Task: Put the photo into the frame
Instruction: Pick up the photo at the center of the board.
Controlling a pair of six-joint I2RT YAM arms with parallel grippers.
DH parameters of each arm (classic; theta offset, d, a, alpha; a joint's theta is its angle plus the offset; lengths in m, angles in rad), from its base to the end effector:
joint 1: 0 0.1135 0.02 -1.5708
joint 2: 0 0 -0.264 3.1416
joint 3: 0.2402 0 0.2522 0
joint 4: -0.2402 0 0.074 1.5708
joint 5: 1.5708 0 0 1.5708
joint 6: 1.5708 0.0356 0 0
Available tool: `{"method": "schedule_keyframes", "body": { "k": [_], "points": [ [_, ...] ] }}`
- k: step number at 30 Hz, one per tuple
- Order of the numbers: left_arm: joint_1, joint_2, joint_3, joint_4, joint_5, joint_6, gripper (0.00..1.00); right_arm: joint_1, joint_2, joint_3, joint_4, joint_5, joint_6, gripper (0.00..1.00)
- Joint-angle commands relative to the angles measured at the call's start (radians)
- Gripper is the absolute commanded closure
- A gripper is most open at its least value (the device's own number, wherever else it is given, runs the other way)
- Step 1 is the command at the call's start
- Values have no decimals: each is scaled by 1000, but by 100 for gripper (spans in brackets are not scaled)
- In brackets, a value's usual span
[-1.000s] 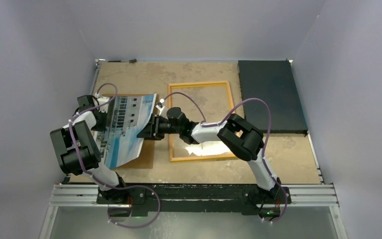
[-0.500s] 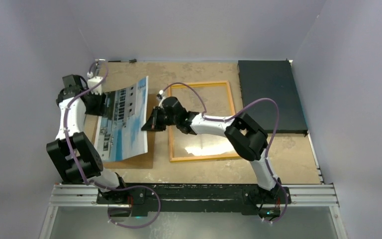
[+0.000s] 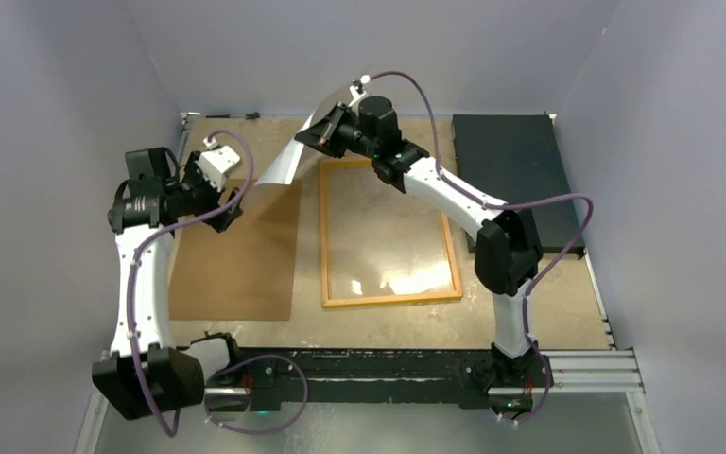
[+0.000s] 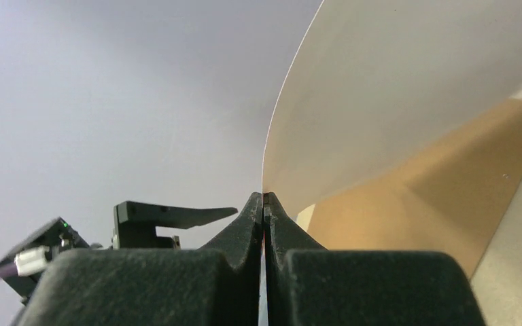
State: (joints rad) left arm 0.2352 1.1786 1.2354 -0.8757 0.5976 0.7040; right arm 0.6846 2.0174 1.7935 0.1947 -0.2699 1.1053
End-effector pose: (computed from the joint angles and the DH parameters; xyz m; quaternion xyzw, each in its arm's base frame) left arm 0.2292 0.0343 0.3557 0.3116 0.8395 -0.0854 0.4368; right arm 0.3770 0.3200 0.3526 0.0568 0.7147 0.5990 0.3566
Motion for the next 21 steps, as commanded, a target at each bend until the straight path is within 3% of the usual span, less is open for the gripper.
{"method": "schedule_keyframes", "body": {
  "k": [1,4,9,14,16,19,21],
  "points": [
    [-16,-115,-47,106,107,167,19,16,-89,11,-14,-3,51,100],
    [-34,-129,-55,164,59,167,20,10,-137,-50,37,-13,96,100],
    [-48,-168,-97,175,121,202,21,11,-172,-103,122,-25,159,100],
    [-51,-189,-126,182,153,211,36,18,-200,-135,163,-49,178,100],
    [-51,-194,-127,182,171,210,46,21,-211,-156,182,-59,191,100],
    [-51,-194,-125,208,166,176,76,25,-227,-181,194,-65,195,100],
    [-51,-193,-128,210,167,169,88,26,-230,-192,199,-74,197,100]
  ]
}}
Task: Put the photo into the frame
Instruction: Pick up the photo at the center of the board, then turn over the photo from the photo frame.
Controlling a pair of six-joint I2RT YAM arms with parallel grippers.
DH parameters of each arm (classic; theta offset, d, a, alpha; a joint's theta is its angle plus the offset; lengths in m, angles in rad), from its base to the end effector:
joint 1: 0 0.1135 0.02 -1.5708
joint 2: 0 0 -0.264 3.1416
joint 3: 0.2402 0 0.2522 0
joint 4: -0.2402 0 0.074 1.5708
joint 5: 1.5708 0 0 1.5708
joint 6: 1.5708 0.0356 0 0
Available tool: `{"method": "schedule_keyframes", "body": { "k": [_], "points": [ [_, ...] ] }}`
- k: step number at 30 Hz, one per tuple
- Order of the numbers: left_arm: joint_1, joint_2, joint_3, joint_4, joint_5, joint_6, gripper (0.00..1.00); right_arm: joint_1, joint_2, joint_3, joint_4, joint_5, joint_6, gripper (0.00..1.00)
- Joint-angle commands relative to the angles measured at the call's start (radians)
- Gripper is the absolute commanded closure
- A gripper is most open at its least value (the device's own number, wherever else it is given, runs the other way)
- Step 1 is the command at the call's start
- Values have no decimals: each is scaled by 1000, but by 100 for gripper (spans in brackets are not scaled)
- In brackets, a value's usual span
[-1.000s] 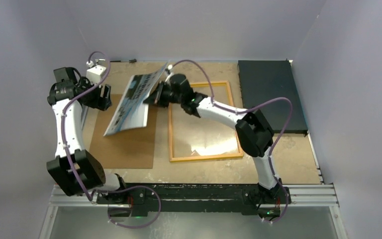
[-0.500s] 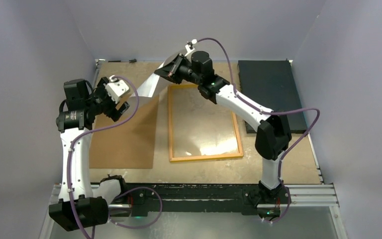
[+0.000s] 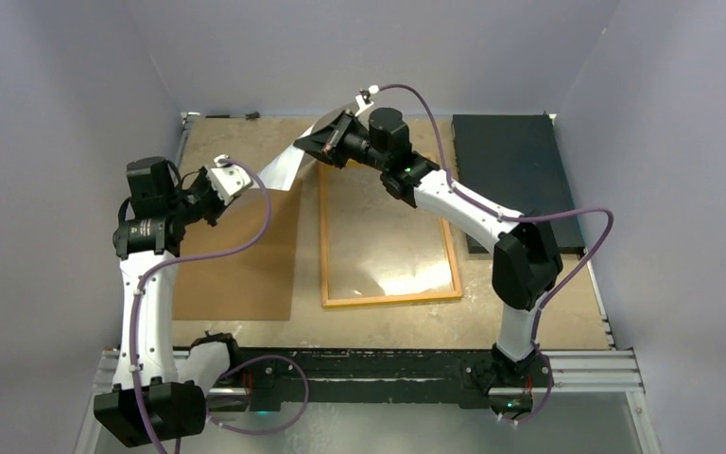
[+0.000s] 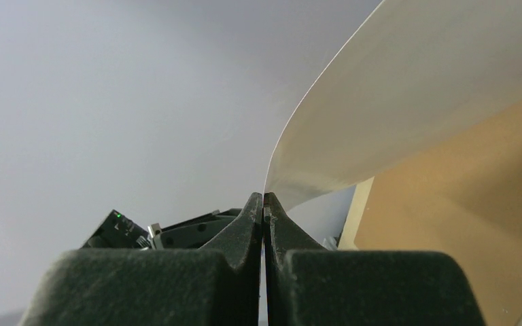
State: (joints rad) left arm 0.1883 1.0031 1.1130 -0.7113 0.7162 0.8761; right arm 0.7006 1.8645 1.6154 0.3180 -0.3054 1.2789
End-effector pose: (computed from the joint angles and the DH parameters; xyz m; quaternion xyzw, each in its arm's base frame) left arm 0.1990 0.0141 0.3655 0.4332 0.7251 -0.0458 0.5334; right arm 0.3419 0.3024 0.3714 0.0857 0.6781 0.6609 0.3098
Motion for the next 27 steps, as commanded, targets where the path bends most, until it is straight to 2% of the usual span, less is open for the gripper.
{"method": "schedule_keyframes", "body": {
  "k": [1,8,15,18,21,23,26,27],
  "points": [
    [-5,-17,-5,40,59,-4,89,11,-78,-18,76,-44,27,100],
    [-4,-31,-17,46,99,-35,87,12,-90,-33,93,-59,51,100],
    [-3,-43,-61,74,112,-59,75,22,-83,-14,124,-82,88,100],
    [-3,-38,-54,104,117,-79,77,28,-85,-14,122,-87,91,100],
    [-4,-31,-38,110,132,-87,89,28,-93,-24,119,-88,91,100],
    [-4,-31,-28,129,132,-111,100,28,-93,-21,103,-101,88,95],
    [-4,-34,-13,121,130,-111,100,21,-84,12,27,-158,15,78],
    [-3,-37,-7,115,128,-103,100,14,-78,31,2,-180,-26,67]
  ]
}}
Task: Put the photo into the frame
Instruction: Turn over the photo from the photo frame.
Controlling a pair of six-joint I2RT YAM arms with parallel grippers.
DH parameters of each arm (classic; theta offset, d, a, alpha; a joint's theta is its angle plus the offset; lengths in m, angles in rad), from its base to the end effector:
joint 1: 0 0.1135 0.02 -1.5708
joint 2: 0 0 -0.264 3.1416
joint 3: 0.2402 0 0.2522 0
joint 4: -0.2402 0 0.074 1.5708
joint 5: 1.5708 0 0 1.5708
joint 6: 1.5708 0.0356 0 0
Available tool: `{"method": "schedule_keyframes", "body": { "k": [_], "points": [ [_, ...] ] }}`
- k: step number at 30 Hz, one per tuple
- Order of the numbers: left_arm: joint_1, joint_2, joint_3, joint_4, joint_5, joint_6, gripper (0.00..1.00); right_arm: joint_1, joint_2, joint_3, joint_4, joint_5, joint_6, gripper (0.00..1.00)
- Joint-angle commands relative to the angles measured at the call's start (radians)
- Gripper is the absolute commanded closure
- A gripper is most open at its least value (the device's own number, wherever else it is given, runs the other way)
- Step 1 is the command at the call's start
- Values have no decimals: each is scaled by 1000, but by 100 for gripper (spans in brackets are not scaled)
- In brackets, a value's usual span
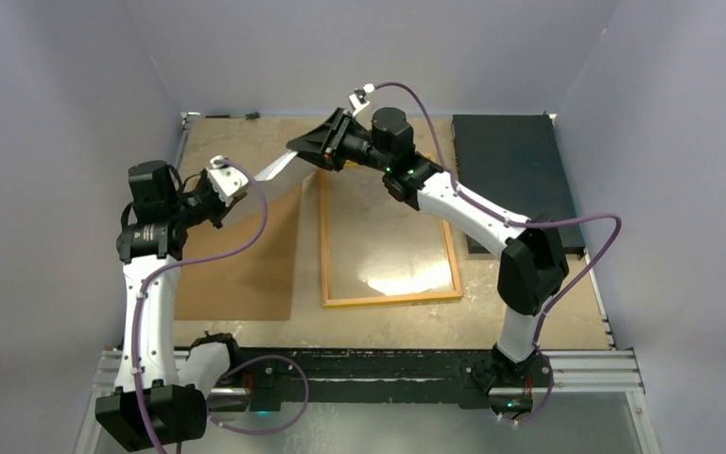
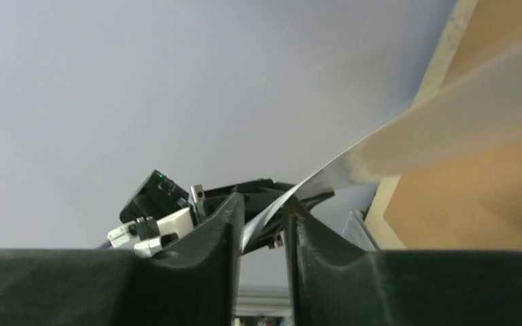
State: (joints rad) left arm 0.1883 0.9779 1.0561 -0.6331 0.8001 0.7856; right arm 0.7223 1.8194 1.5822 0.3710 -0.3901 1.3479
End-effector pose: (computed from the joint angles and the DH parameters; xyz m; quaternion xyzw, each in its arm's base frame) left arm 0.1973 0.0116 0.3593 0.4178 0.7134 -0.0911 0.5551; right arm 0.3235 0.3031 0.3844 0.0599 0.6593 0.7002 0.2673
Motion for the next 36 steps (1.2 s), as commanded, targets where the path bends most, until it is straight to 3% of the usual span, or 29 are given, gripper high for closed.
{"method": "schedule_keyframes", "body": {
  "k": [1,6,7,9,10,13,15,18,20,27,36],
  "points": [
    [-4,-14,56,28,44,0,100,-19,-24,97,-89,-124,-148,55],
    [-4,-16,92,-24,42,60,100,-112,39,363,-328,-437,-571,5],
    [-5,-14,102,-29,44,61,100,-124,46,432,-421,-491,-703,2],
    [-4,-8,124,-42,55,69,100,-129,37,551,-726,-450,-1048,1],
    [-4,-5,134,-44,60,67,100,-130,8,540,-772,-378,-1170,1],
    [-5,3,154,-51,74,57,100,-135,-116,369,-758,-239,-1402,1],
    [-3,6,157,-76,76,81,100,-132,-221,155,-628,-203,-1535,1],
    [-4,10,169,-138,77,143,100,-127,-415,-221,-294,-222,-1608,1],
    [-4,15,194,-199,81,196,100,-127,-446,-335,-181,-233,-1667,1],
    [-4,24,279,-363,100,312,100,-127,-287,-252,-129,-377,-1864,2],
    [-4,5,331,-392,109,329,100,-88,-64,-222,139,-373,-1829,13]
  ]
}}
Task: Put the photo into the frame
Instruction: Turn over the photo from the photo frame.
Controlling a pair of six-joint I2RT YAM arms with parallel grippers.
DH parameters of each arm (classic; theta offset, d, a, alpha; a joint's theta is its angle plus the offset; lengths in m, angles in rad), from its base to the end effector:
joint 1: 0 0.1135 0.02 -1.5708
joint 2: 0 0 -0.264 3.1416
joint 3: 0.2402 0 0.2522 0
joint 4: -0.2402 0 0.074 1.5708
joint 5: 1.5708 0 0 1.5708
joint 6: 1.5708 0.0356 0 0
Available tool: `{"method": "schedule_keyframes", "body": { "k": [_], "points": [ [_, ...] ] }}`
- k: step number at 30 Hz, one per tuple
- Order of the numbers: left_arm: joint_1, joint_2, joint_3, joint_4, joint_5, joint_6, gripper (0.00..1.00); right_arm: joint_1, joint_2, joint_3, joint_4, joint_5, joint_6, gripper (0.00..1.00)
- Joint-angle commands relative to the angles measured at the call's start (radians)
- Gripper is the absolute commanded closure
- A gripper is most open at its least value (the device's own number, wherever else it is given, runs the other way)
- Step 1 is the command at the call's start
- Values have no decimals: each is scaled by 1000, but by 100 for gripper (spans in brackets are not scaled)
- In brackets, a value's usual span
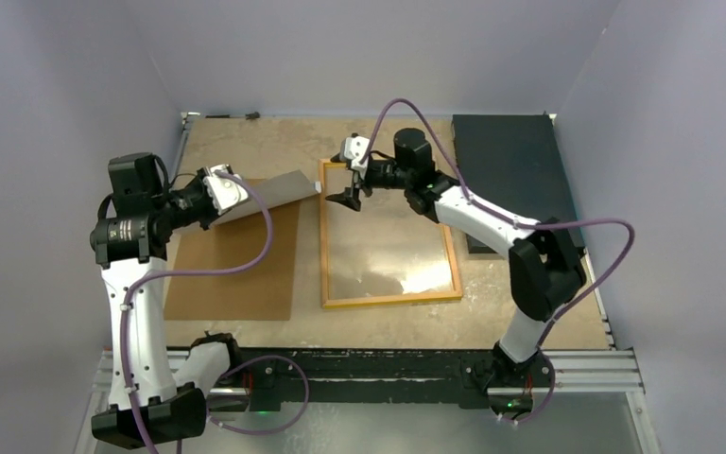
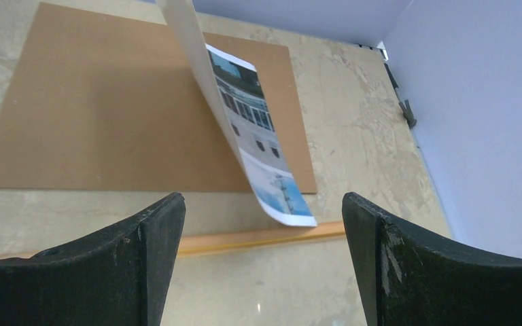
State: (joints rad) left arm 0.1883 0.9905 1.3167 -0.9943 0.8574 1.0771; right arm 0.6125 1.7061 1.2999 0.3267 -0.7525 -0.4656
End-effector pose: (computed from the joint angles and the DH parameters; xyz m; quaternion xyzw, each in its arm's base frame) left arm 0.1666 0.0043 0.4093 0.5156 0.6610 -0.0671 0.5411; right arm 0.3166 0.2522 0.3255 -0.5647 0.4584 0.3155 0.6095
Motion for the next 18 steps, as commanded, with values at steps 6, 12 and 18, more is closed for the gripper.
{"method": "schedule_keyframes", "body": {
  "k": [6,12,18],
  "points": [
    [-4,-12,77,-38,51,38,100,53,152,122,235,-52,21,15],
    [-4,-14,90,-12,49,19,100,70,191,153,272,-92,98,34],
    [-4,-28,114,78,47,-59,100,70,130,93,284,-148,152,89]
  ]
}}
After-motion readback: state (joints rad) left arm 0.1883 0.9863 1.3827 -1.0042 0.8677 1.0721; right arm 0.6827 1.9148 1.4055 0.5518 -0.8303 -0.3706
